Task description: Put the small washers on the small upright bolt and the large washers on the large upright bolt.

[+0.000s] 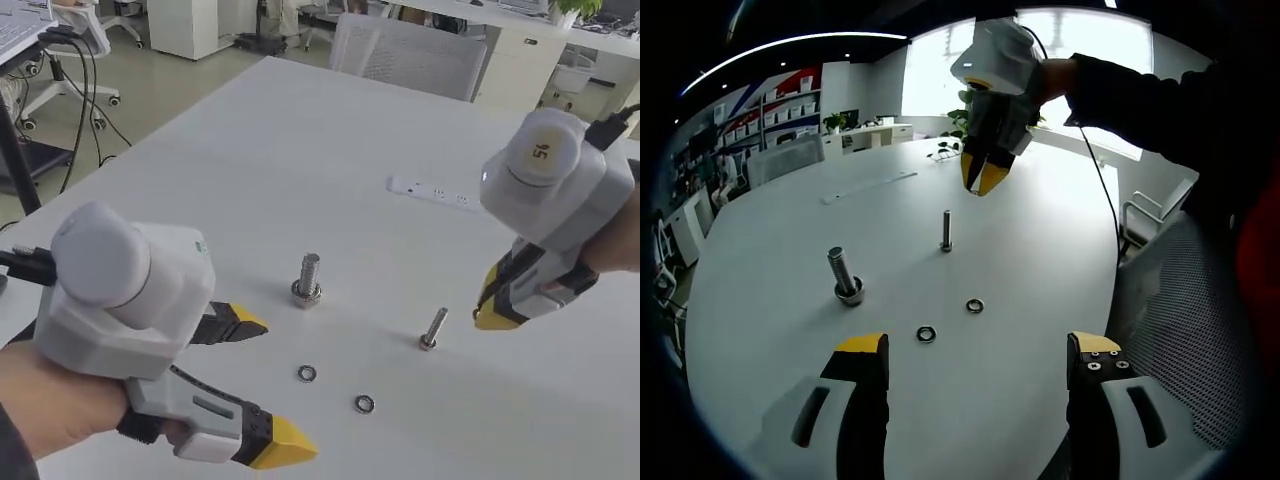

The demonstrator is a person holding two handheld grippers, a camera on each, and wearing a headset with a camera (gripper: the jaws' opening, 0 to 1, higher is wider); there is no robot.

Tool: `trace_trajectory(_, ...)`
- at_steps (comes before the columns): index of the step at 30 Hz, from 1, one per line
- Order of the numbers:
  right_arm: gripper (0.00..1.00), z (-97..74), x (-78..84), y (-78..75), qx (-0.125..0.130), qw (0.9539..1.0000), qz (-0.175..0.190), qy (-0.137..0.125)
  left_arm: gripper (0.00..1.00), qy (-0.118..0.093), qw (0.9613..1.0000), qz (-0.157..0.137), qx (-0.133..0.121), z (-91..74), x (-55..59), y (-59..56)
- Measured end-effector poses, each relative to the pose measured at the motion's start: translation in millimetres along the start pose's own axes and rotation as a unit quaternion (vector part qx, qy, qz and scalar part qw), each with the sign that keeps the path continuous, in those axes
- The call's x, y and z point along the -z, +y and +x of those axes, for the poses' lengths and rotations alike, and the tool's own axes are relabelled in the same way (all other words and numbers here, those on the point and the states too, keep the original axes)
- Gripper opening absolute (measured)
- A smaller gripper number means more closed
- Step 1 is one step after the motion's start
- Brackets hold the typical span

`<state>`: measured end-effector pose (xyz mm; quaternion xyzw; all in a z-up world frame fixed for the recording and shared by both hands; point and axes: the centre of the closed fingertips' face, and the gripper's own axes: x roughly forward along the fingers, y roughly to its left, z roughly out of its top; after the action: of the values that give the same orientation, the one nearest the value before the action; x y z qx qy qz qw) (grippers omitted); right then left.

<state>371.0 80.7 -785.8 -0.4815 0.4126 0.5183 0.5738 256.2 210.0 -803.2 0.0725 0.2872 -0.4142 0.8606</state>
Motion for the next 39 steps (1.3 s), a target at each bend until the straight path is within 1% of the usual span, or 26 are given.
trace_trajectory(3,0.14,-0.3,-6.2,-4.2,0.0,1.0,-0.008,-0.001,0.72,0.0,1.0,0.0,-0.001,0.0,-0.1,0.5)
trace_trajectory(9,0.14,0.4,-13.5,-10.4,0.0,0.9998,-0.02,-0.003,0.72,0.0,1.0,-0.001,-0.002,0.0,-0.6,1.1)
trace_trajectory(15,0.14,8.1,-16.7,-15.1,-0.007,0.9995,-0.029,0.0,0.72,-0.001,1.0,-0.002,-0.002,-0.2,-1.1,1.6)
trace_trajectory(23,0.14,17.5,-16.0,-18.8,-0.016,0.9992,-0.035,0.004,0.72,0.001,1.0,-0.004,-0.002,0.3,-0.9,3.0)
trace_trajectory(25,0.14,22.1,-14.6,-21.8,-0.018,0.9992,-0.036,0.006,0.72,0.002,1.0,-0.004,-0.002,0.5,-0.8,3.3)
trace_trajectory(39,0.14,28.4,-13.3,-19.1,-0.028,0.9988,-0.039,0.013,0.72,0.006,1.0,-0.005,-0.002,1.4,-0.5,3.4)
